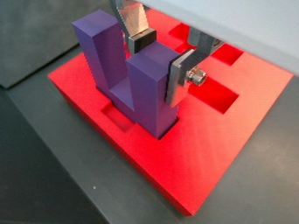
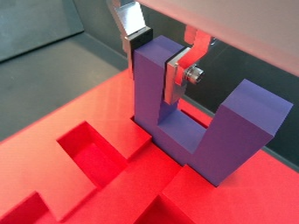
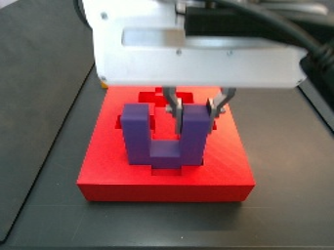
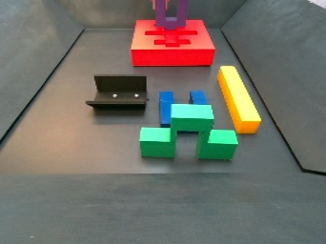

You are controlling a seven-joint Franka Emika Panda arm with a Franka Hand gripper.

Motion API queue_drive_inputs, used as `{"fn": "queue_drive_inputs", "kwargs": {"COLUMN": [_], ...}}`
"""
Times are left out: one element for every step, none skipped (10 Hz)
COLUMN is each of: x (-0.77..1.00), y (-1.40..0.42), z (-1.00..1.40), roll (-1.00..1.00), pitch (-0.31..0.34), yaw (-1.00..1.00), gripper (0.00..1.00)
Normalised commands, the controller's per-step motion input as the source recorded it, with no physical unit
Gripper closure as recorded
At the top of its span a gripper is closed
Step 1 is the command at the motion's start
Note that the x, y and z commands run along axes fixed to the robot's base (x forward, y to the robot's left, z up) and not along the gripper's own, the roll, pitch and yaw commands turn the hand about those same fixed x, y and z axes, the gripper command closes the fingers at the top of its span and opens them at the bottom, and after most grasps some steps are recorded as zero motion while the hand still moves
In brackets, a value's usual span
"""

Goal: Pick up the purple object. Move up. Place the purple object on the fixture. Regrasp the purple object. Move to above the board. Insert the purple object.
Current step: Insert the purple object.

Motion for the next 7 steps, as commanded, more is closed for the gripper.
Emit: {"fn": "queue_drive_inputs", "kwargs": {"x": [0.05, 0.04, 0.09, 0.18, 0.17, -0.08, -0.17], "y": [-0.11, -0.04, -0.02, 0.0, 0.0, 0.0, 0.0], "z": [-0.6, -0.63, -0.64, -0.67, -0.28, -0.17, -0.12], "roll": [0.04, 0.07, 0.08, 0.09, 0.0, 0.0, -0.01], "pitch": [-0.066, -0.046, -0.024, -0.011, 0.0, 0.0, 0.0], "yaw": [0.12, 0.07, 0.06, 0.06, 0.0, 0.0, 0.0], "gripper": [1.0, 1.0, 1.0, 1.0, 1.0, 1.0, 1.0]}}
